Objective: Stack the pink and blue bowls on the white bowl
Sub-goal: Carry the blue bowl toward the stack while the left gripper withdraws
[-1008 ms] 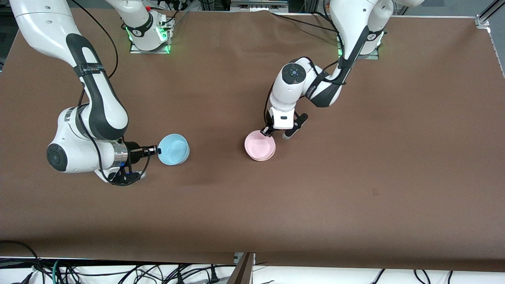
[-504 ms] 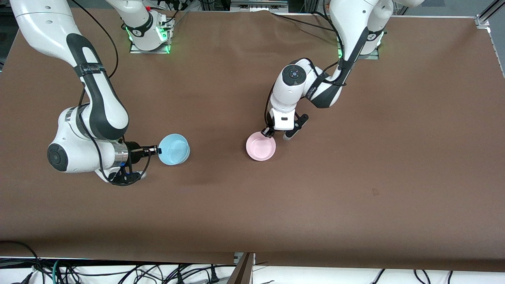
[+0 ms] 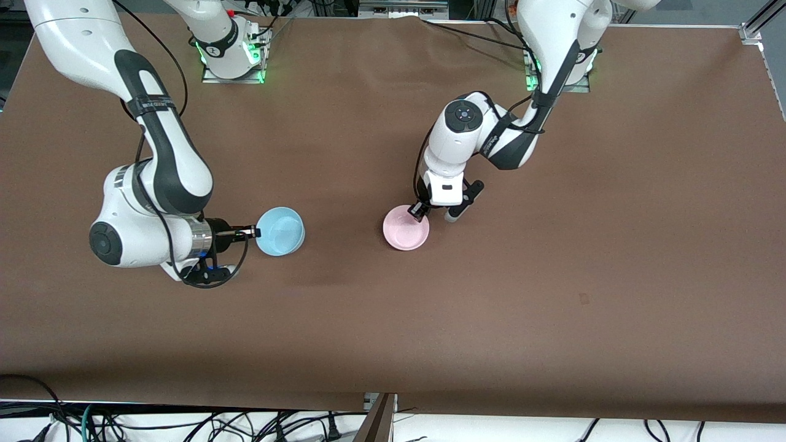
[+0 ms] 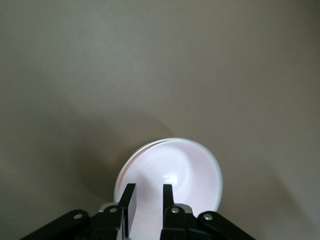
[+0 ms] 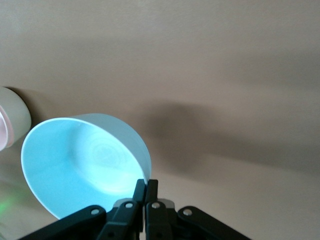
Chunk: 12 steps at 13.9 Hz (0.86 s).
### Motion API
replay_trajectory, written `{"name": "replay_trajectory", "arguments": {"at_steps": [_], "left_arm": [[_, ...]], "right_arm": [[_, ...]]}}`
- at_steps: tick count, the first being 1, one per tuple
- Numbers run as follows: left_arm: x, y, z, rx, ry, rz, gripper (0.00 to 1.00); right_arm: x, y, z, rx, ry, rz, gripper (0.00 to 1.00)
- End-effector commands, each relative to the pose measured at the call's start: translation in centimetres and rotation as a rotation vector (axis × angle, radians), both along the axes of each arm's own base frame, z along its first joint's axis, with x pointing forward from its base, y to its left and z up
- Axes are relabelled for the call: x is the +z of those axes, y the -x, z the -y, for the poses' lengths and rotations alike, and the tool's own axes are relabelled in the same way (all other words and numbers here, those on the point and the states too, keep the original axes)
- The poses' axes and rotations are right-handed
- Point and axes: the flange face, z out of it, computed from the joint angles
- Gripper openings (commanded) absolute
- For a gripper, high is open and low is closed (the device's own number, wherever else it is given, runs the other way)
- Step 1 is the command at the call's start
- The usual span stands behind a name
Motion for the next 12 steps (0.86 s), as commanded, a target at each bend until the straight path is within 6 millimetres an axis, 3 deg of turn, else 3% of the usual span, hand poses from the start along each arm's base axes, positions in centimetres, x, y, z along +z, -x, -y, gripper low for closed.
{"name": "replay_trajectory", "arguments": {"at_steps": [1,4,6,7,10,12], "left_arm": [[5.4,-1.3,-1.9,0.030,0.017,0.052,0.29],[10.4,-3.6,-3.9,0.057,-0.002,0.047,0.29],[14.1,-5.7,-5.5,0.052,-0.047,-0.003,0.29],[15.9,-6.8,-6.8,0.049,-0.066,-0.026,0.29],[20.7,-9.4,-11.5,0.031,-0.066,-0.056,0.29],[24.1,-10.4,-16.4,-0.005,-0.047,-0.068,0.29]], "right_arm": [[1.7,0.3,-3.6,-0.065,-0.006,0.000,0.00],[2.8,0.9,-8.2,-0.163,-0.027,-0.003,0.00],[3.3,2.0,-13.1,-0.236,-0.018,0.020,0.00],[3.4,2.5,-15.4,-0.272,-0.017,0.036,0.00],[2.7,3.9,-19.7,-0.332,-0.019,0.053,0.00],[2.4,4.7,-22.1,-0.364,-0.028,0.072,0.00]]}}
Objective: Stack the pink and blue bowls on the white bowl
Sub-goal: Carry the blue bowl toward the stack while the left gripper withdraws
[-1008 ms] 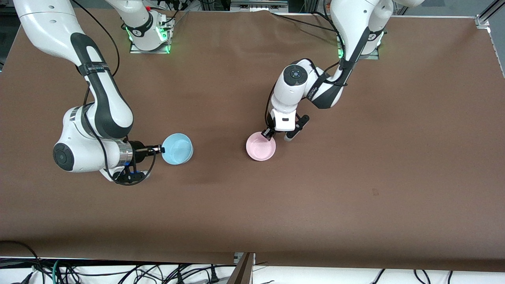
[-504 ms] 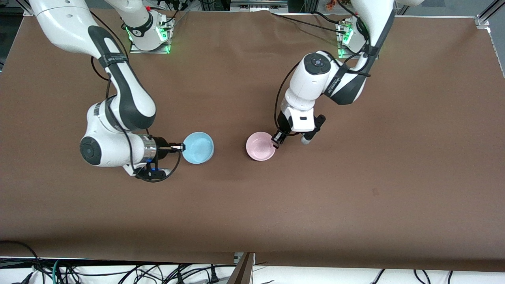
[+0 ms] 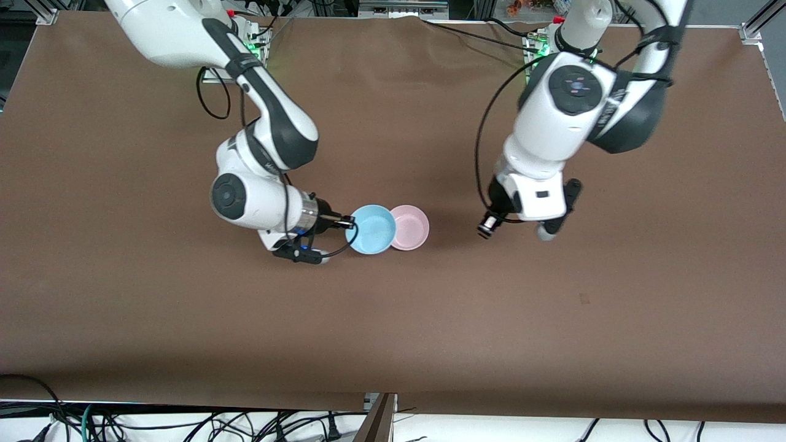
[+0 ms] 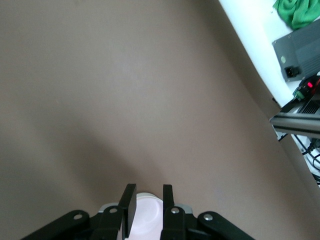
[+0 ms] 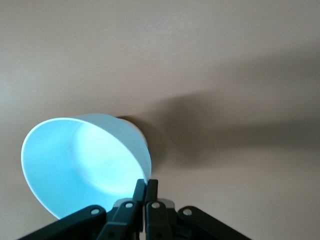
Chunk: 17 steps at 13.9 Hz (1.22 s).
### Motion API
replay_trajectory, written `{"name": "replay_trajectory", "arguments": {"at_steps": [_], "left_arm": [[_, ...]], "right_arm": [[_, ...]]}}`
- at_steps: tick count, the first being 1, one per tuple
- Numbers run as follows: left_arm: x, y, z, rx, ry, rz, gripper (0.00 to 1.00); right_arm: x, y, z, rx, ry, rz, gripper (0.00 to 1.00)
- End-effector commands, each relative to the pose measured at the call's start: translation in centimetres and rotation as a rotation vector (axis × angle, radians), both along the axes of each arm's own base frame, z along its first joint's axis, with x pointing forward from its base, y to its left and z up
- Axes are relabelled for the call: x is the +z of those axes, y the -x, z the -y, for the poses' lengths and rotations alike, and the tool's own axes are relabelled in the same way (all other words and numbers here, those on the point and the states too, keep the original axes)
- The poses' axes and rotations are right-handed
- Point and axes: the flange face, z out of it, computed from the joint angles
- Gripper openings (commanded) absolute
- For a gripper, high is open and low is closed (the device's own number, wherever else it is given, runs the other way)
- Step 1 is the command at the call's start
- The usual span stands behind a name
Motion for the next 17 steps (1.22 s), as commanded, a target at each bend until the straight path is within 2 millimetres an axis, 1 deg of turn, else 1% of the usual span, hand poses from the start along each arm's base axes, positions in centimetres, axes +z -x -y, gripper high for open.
{"name": "replay_trajectory", "arguments": {"at_steps": [1,2,4,5,6,7,9,11,12,13,14,15,17], "left_arm": [[4.5,-0.9,-6.6,-0.072,0.029,-0.022,0.29],[6.0,-0.9,-9.2,-0.103,0.038,-0.016,0.29],[7.9,-1.0,-14.7,-0.145,0.049,-0.017,0.29],[8.7,-0.9,-17.0,-0.176,0.040,-0.013,0.29],[9.2,-0.8,-19.0,-0.197,0.031,-0.008,0.31],[9.4,-0.8,-20.6,-0.213,0.024,-0.008,0.32],[9.0,-0.4,-22.8,-0.275,0.002,-0.043,0.34],[8.3,-0.3,-23.8,-0.358,-0.017,-0.048,0.39],[7.9,-0.2,-24.3,-0.366,-0.018,-0.054,0.40],[7.7,-0.1,-24.6,-0.379,-0.019,-0.055,0.40],[7.7,0.1,-25.0,-0.405,-0.023,-0.052,0.40],[7.2,0.4,-25.1,-0.420,-0.027,-0.063,0.40],[6.9,0.9,-25.3,-0.428,-0.057,-0.071,0.40]], "right_arm": [[-0.7,0.5,-1.9,-0.051,-0.011,0.014,0.00],[-1.4,1.1,-3.1,-0.049,-0.011,0.015,0.00],[-2.5,1.7,-4.6,-0.065,-0.016,0.031,0.00],[-3.1,1.9,-5.1,-0.065,-0.016,0.030,0.00],[-3.5,2.1,-5.3,-0.058,-0.013,0.028,0.00],[-3.9,2.3,-5.5,-0.044,-0.002,0.032,0.00],[-4.3,2.3,-5.5,-0.030,0.012,0.038,0.00],[-4.7,2.4,-5.4,-0.026,0.015,0.036,0.00],[-5.1,2.5,-5.6,-0.015,0.025,0.039,0.00],[-5.4,2.7,-5.7,-0.009,0.031,0.037,0.00],[-5.6,3.2,-6.3,0.002,0.033,0.036,0.00],[-5.9,3.6,-7.0,0.012,0.034,0.033,0.00],[-6.4,3.9,-7.1,0.017,0.039,0.027,0.00]]}}
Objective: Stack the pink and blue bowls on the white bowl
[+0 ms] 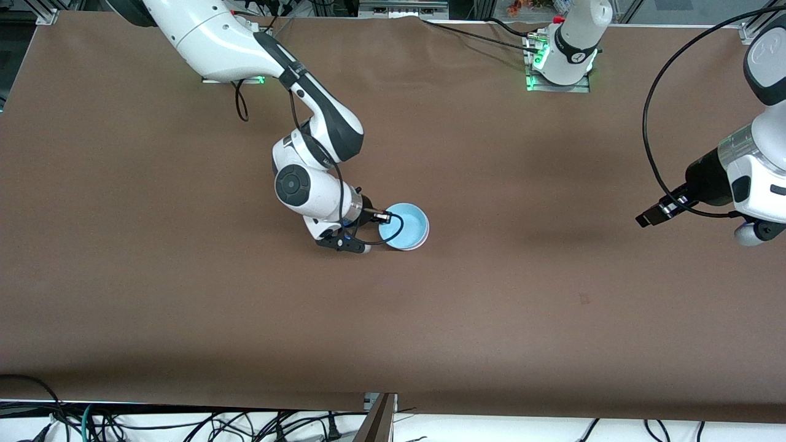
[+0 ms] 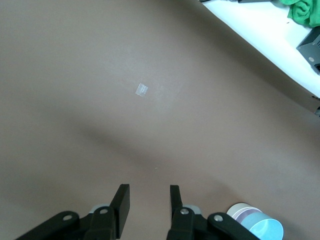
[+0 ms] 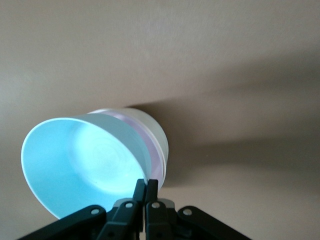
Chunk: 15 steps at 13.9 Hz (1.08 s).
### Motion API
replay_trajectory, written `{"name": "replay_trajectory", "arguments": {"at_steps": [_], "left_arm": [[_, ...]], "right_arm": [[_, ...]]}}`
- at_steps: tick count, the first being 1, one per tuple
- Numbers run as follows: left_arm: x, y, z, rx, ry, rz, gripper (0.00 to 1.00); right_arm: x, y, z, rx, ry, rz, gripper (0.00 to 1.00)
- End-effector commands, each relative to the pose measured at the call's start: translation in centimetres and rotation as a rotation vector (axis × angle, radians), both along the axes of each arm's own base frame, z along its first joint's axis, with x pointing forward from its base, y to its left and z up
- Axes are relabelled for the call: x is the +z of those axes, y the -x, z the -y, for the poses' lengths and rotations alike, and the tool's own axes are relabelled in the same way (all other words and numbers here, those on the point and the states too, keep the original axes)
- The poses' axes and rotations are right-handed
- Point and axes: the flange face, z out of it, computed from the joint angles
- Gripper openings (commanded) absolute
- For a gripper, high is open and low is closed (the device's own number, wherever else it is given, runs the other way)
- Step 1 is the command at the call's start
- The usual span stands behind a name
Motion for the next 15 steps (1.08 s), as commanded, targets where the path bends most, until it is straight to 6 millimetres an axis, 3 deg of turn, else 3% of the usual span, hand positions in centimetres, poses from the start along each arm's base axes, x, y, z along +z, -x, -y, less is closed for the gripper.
{"name": "replay_trajectory", "arguments": {"at_steps": [1,5,10,15], "left_arm": [[0.1,1.7,-0.5,-0.046,-0.031,-0.002,0.40],[-0.8,3.4,-2.8,-0.106,-0.043,0.027,0.40],[-1.5,5.0,-2.4,-0.127,-0.057,0.040,0.40],[0.5,6.8,-1.2,-0.201,-0.114,0.009,0.42]], "right_arm": [[-0.4,0.3,-0.5,0.005,0.011,0.009,0.00],[-0.6,0.4,-0.5,0.012,0.013,0.009,0.01],[-0.8,0.4,-0.5,0.026,0.026,0.019,0.01],[-1.3,0.8,-0.8,0.036,0.034,0.016,0.01]]}}
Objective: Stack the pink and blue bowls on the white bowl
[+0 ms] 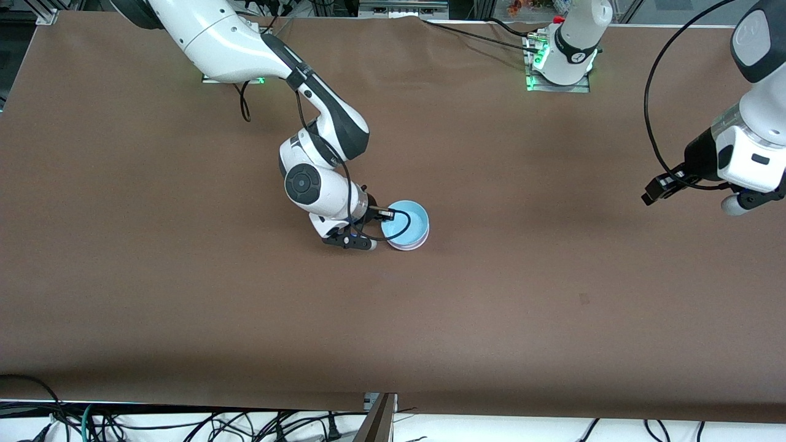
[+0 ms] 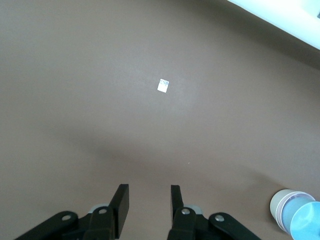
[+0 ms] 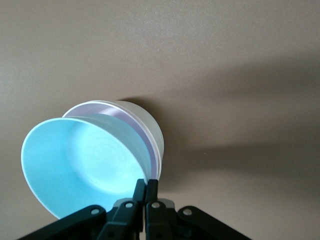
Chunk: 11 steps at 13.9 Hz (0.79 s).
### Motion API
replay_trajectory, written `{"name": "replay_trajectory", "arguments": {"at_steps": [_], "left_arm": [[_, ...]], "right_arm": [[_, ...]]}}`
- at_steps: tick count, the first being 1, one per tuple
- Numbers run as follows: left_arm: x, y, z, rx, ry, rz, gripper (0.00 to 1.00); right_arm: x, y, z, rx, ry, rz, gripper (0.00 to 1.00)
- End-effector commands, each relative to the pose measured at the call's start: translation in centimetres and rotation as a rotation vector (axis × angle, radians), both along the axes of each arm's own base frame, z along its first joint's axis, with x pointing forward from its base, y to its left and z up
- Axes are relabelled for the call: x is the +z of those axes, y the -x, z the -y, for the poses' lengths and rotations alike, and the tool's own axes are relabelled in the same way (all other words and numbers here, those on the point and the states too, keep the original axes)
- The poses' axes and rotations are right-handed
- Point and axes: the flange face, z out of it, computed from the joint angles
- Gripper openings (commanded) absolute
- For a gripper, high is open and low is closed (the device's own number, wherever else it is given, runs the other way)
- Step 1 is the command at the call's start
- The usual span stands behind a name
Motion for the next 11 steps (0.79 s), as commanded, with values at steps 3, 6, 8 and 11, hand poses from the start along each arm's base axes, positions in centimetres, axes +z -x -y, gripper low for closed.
{"name": "replay_trajectory", "arguments": {"at_steps": [3,6,8,11], "left_arm": [[2.8,2.3,-0.4,-0.198,-0.032,-0.038,0.43],[4.8,2.9,-0.2,-0.240,-0.035,-0.028,0.46],[5.9,3.5,-0.3,-0.340,-0.034,-0.052,0.53],[6.2,4.2,-0.8,-0.441,-0.032,-0.077,0.60]], "right_arm": [[-0.4,0.3,-0.4,0.012,0.013,0.013,0.01],[-0.2,0.2,-0.4,0.004,0.007,0.009,0.20],[0.0,0.0,-0.4,0.003,0.005,0.012,1.00],[0.8,-0.7,0.3,-0.001,0.003,0.024,1.00]]}}
